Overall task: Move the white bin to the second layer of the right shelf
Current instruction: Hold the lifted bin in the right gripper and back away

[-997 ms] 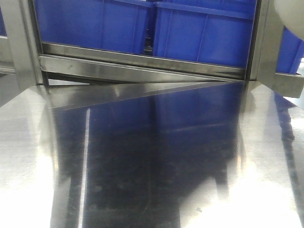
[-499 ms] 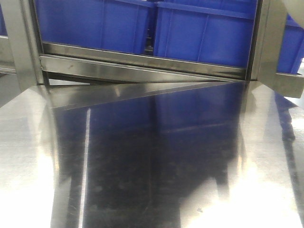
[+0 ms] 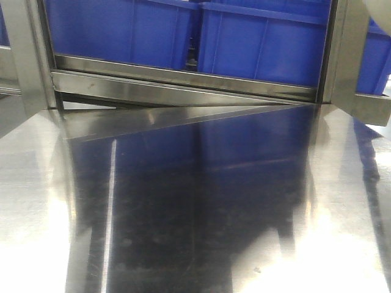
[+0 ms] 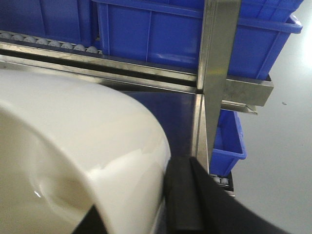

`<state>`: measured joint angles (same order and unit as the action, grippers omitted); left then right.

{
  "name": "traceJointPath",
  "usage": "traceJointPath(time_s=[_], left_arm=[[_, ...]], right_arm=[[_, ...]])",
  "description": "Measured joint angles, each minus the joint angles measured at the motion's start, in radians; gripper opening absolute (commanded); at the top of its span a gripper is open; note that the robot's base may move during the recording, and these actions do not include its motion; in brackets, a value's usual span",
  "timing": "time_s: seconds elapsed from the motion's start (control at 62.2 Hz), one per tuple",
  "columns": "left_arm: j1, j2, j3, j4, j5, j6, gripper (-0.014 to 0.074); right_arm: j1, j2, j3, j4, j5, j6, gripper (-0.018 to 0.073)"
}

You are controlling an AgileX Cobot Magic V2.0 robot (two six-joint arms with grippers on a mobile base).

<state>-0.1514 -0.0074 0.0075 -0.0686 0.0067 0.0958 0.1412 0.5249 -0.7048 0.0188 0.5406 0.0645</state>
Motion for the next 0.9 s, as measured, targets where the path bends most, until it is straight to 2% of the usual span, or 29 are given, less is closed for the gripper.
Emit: traceJointPath(time_s=[0.901], left_arm=[[0.000,0.000,0.000,0.000,0.000,0.000,0.0085]], right_arm=[[0.000,0.000,0.000,0.000,-0.002,0.000,0.0052]])
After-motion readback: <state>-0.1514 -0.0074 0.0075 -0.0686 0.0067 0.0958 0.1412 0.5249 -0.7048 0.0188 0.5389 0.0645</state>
